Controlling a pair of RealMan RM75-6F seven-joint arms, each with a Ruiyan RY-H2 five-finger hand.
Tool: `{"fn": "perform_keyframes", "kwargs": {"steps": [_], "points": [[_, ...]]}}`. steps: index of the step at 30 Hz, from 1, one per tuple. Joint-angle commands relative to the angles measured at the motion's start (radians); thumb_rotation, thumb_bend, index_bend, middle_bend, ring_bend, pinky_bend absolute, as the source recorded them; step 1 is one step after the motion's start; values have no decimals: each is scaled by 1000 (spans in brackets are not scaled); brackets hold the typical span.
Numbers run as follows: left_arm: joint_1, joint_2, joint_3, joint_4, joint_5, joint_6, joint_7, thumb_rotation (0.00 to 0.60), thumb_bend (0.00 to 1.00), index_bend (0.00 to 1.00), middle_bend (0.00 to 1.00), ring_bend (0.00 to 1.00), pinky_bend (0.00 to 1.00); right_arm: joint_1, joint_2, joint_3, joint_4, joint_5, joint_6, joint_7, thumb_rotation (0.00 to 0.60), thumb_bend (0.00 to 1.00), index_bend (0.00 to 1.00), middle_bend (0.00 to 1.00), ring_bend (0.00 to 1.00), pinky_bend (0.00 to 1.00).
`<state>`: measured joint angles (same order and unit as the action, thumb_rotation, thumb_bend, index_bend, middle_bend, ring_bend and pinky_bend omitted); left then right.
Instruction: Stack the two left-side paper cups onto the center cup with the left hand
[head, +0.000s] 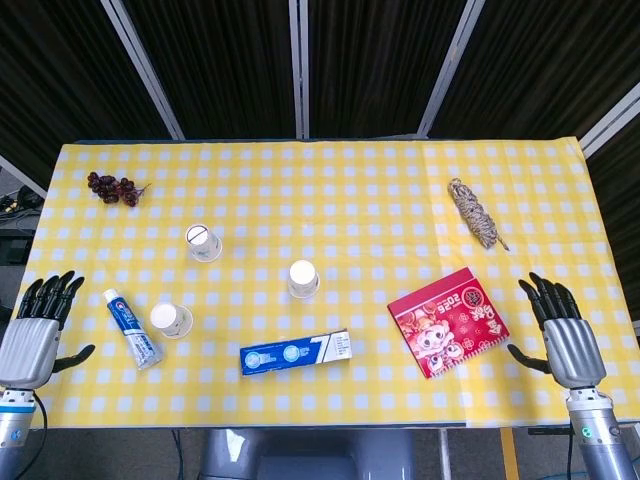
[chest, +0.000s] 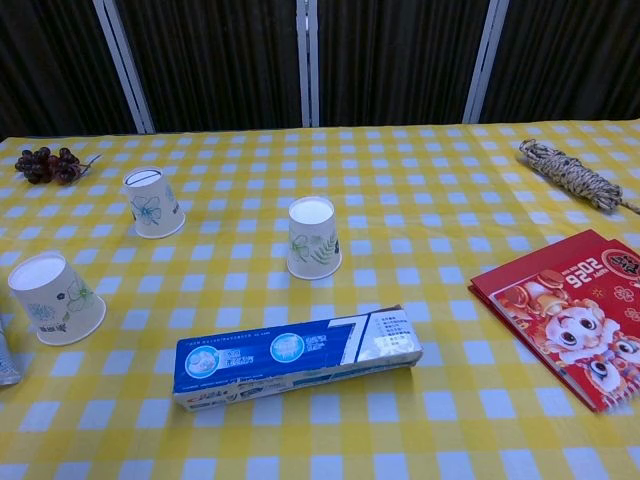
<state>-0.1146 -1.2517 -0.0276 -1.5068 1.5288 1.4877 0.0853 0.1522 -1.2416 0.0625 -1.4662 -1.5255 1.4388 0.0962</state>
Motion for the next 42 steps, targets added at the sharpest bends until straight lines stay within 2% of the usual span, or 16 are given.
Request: {"fn": "perform_keyframes", "kwargs": {"steps": [1, 29, 32, 34, 42], "points": [[-1, 0, 0, 2, -2, -3, 0, 600, 87, 0, 0, 0, 0, 0, 0, 1, 0, 0, 1, 0, 600, 80, 0, 0, 0, 2], [-10, 6, 9, -15, 6, -21, 17, 600, 88, 0, 0, 0, 2, -3, 6, -6, -7, -5, 0, 6, 600, 80, 0, 0, 0, 2], [-14, 8, 6, -21, 8, -24, 15, 600, 88, 47, 0, 0, 79, -4, 7, -6, -8, -4, -1, 8, 600, 80, 0, 0, 0, 2], [-31, 19, 1, -35, 12, -44, 14, 600, 91, 114, 0, 4, 153, -4, 8, -5, -9, 1, -4, 10, 600, 79, 0, 0, 0, 2], [-144, 99, -15, -124, -35, -245, 116, 600, 120, 183, 0, 64, 235, -6, 21, -2, -19, 1, 0, 29, 600, 79, 0, 0, 0, 2]]}}
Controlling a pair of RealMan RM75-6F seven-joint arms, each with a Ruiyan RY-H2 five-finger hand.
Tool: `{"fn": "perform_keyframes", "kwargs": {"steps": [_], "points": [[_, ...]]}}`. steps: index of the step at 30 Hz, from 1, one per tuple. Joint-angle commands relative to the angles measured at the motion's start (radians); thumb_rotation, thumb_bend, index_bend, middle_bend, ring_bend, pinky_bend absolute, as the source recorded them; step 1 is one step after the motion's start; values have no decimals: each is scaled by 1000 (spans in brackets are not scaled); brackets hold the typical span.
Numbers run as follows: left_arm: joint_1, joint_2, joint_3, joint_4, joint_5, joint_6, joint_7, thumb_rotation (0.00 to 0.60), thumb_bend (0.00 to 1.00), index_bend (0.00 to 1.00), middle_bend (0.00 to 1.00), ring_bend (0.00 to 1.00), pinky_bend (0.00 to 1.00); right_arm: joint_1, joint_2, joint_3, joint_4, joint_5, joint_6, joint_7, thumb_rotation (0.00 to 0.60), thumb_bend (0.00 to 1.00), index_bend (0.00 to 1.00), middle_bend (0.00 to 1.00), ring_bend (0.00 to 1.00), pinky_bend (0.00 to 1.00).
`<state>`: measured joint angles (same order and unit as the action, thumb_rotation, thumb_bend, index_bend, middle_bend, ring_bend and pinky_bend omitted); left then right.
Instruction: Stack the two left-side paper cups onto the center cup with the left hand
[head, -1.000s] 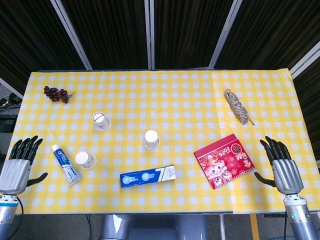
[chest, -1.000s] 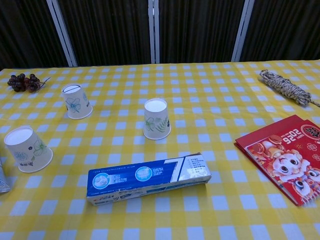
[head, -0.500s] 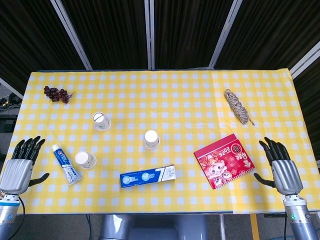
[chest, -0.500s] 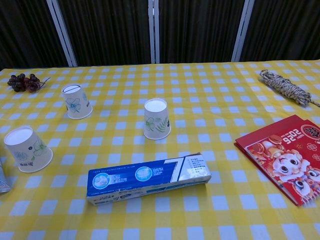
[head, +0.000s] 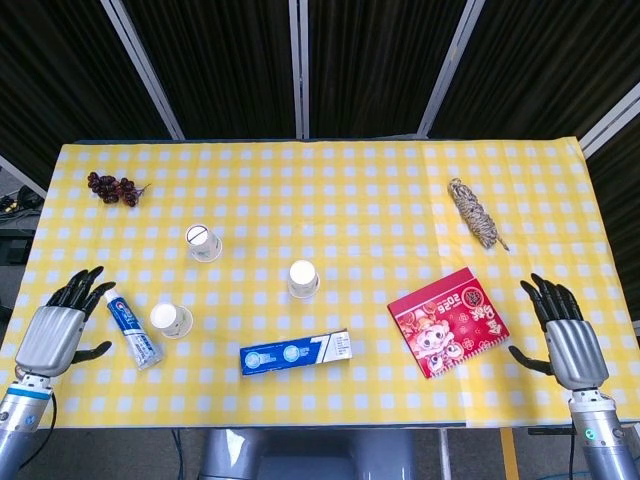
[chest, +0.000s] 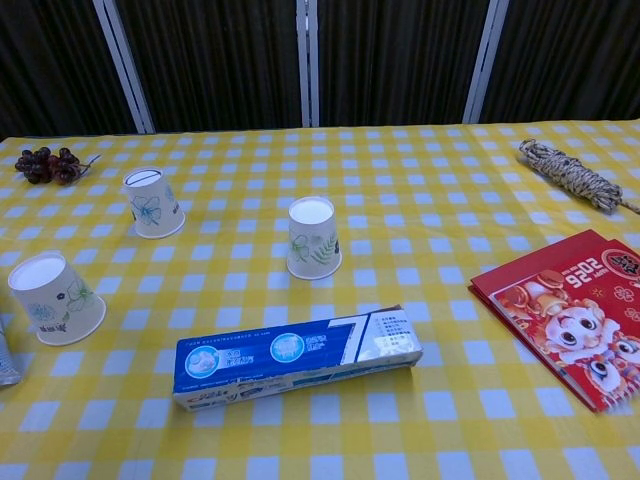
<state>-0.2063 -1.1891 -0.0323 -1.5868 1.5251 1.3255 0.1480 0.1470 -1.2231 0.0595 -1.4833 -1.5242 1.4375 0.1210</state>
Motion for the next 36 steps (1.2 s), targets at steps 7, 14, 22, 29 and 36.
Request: {"fn": "perform_keyframes", "kwargs": {"steps": [7, 14, 22, 29, 36], "points": [[-143, 67, -24, -113, -120, -261, 132, 600, 122, 199, 0, 74, 238, -3, 14, 4, -7, 1, 5, 26, 600, 79, 0, 0, 0, 2], [-208, 43, -35, -140, -247, -357, 243, 600, 123, 230, 0, 74, 239, -4, 24, 7, -11, 4, 6, 46, 600, 79, 0, 0, 0, 2], [-256, -22, -40, -113, -320, -385, 295, 600, 125, 267, 21, 91, 253, -4, 28, 7, -14, 4, 4, 52, 600, 79, 0, 0, 0, 2], [-270, -85, -39, -79, -337, -360, 317, 600, 229, 373, 108, 169, 328, -4, 33, 8, -15, 7, 3, 63, 600, 79, 0, 0, 0, 2], [-261, -140, -31, -43, -316, -301, 326, 600, 335, 528, 237, 273, 425, -5, 38, 10, -17, 8, 4, 72, 600, 78, 0, 0, 0, 2]]}}
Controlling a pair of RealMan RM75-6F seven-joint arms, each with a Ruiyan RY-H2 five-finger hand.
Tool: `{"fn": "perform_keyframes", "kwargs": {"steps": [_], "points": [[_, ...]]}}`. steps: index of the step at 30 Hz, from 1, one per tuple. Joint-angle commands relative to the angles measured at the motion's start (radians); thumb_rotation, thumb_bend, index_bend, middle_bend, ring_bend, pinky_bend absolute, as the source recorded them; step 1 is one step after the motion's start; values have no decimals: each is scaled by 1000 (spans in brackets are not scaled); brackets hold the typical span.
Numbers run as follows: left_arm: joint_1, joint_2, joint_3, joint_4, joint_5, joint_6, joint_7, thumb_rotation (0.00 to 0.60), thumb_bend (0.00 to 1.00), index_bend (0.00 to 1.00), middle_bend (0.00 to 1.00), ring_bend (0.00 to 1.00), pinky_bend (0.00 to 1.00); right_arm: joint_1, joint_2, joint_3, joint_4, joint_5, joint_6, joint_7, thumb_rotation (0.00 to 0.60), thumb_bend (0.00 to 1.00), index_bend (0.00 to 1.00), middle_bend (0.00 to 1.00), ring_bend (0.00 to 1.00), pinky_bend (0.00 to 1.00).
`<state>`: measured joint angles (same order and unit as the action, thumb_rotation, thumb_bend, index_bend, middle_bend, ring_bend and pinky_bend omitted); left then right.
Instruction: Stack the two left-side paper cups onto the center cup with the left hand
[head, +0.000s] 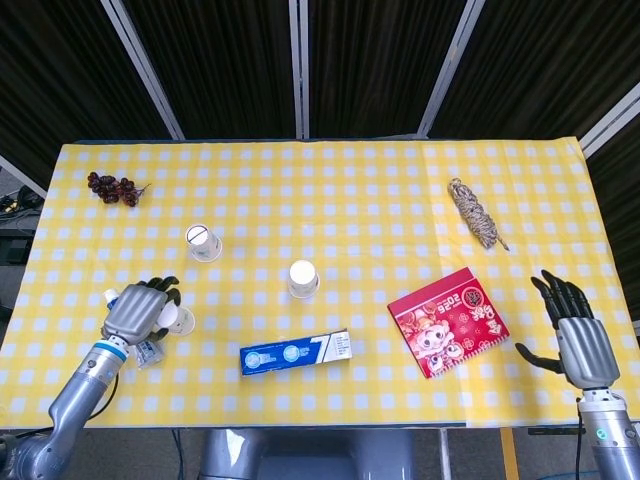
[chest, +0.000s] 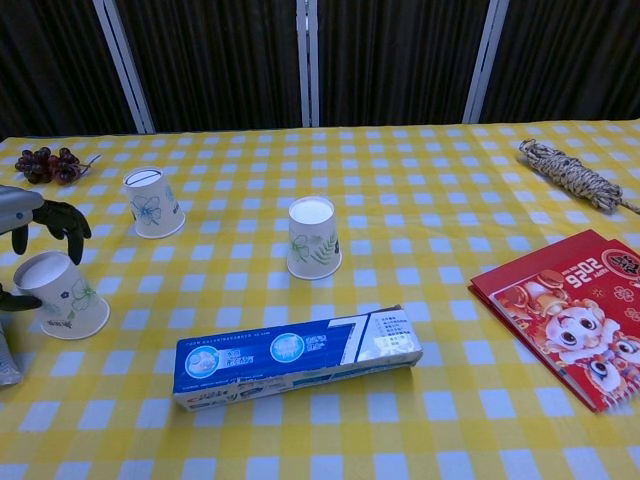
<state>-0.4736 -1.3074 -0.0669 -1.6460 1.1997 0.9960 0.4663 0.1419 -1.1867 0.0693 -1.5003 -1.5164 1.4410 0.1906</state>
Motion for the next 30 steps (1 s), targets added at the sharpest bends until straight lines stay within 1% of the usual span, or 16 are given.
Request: {"fn": "perform_keyframes", "kwargs": {"steps": [1, 4, 9, 12, 14, 19, 24, 27, 30], "points": [[9, -28, 4, 21, 12, 38, 10, 600, 335, 539, 245, 280, 427, 0, 2, 0, -1, 0, 0, 3, 600, 78, 0, 0, 0, 2], [15, -41, 6, 30, 22, 64, 10, 600, 335, 565, 260, 292, 428, 0, 2, -1, -2, -1, -1, 5, 600, 79, 0, 0, 0, 1], [17, -43, 5, 27, 41, 89, 5, 600, 335, 569, 262, 294, 427, -3, 7, -1, -9, -3, 4, 12, 600, 78, 0, 0, 0, 2], [12, -30, -3, 4, 57, 105, 9, 600, 335, 568, 262, 294, 427, -7, 13, 3, -14, -3, 14, 19, 600, 78, 0, 0, 0, 2], [7, -13, -18, -30, 69, 123, 8, 600, 335, 566, 262, 294, 427, -9, 16, 3, -16, -4, 18, 24, 600, 78, 0, 0, 0, 2], [-21, 44, -79, -139, 95, 156, -1, 600, 334, 556, 260, 294, 427, -8, 21, 2, -16, -3, 12, 37, 600, 78, 0, 0, 0, 2], [-84, 83, -150, -232, 33, 101, -1, 600, 334, 556, 260, 294, 427, -7, 30, 16, -12, 18, 9, 72, 600, 79, 0, 0, 0, 2], [-148, 64, -189, -223, -24, 63, 62, 600, 334, 556, 260, 294, 427, -6, 37, 21, -8, 28, 2, 97, 600, 78, 0, 0, 0, 2], [-213, 11, -219, -203, -86, 39, 119, 600, 334, 556, 259, 294, 427, -6, 43, 25, -3, 39, -8, 121, 600, 79, 0, 0, 0, 2]]}}
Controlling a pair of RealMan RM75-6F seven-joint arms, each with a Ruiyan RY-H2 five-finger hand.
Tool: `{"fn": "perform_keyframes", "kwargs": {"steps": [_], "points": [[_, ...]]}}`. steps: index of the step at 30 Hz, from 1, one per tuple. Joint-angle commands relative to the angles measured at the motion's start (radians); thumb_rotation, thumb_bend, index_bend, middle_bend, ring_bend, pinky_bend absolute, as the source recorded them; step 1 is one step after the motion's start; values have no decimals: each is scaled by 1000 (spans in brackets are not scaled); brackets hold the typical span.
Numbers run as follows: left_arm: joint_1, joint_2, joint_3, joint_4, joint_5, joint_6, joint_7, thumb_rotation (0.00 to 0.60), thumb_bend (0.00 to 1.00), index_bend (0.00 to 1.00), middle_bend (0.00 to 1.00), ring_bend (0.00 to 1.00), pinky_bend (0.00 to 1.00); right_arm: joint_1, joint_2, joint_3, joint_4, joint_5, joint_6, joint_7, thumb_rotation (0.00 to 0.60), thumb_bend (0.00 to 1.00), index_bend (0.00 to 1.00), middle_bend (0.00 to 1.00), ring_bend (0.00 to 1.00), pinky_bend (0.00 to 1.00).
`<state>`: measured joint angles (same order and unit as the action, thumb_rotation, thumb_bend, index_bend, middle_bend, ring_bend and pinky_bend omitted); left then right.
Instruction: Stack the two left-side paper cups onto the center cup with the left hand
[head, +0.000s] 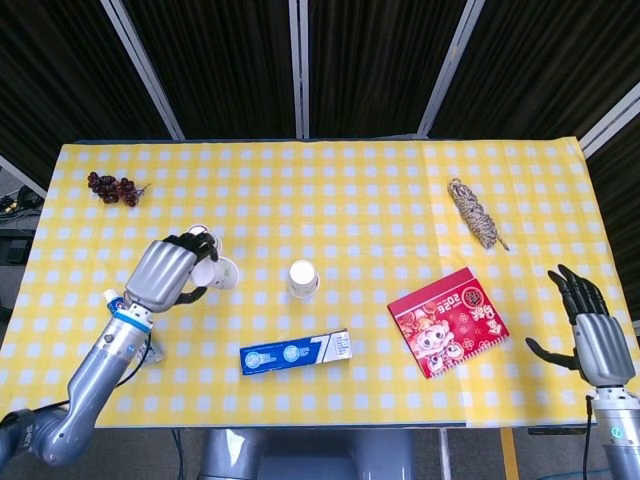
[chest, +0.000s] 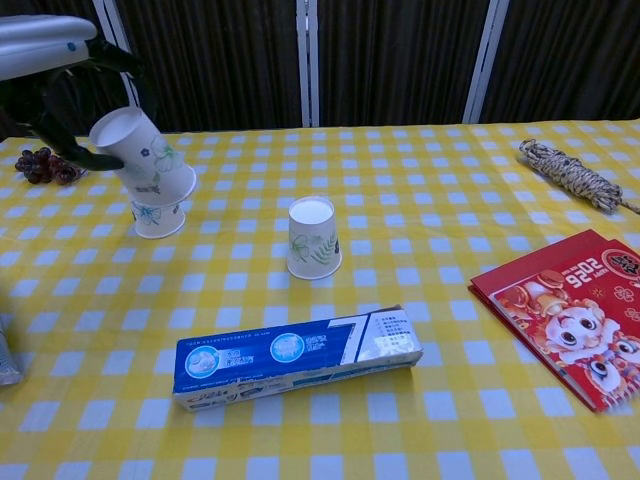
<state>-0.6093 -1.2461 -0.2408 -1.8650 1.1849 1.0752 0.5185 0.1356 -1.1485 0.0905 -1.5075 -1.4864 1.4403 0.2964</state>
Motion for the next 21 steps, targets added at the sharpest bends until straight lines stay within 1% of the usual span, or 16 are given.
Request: {"fn": "perform_keyframes", "kwargs": {"steps": [1, 6, 14, 21], "points": [[-89, -63, -50, 23, -85, -42, 77, 600, 334, 556, 258, 294, 427, 1, 6, 4, 6, 10, -10, 21, 600, 78, 0, 0, 0, 2], [-155, -129, -61, 47, -152, -45, 143, 600, 334, 556, 249, 294, 423, 3, 13, 7, 14, 17, -22, 55, 600, 78, 0, 0, 0, 2], [-243, -217, -53, 95, -269, -45, 230, 600, 334, 556, 238, 294, 417, 3, 21, 18, 28, 32, -28, 91, 600, 79, 0, 0, 0, 1], [-303, -304, -45, 146, -316, -15, 271, 600, 335, 556, 232, 293, 415, 4, 34, 21, 27, 28, -32, 138, 600, 79, 0, 0, 0, 1]]}}
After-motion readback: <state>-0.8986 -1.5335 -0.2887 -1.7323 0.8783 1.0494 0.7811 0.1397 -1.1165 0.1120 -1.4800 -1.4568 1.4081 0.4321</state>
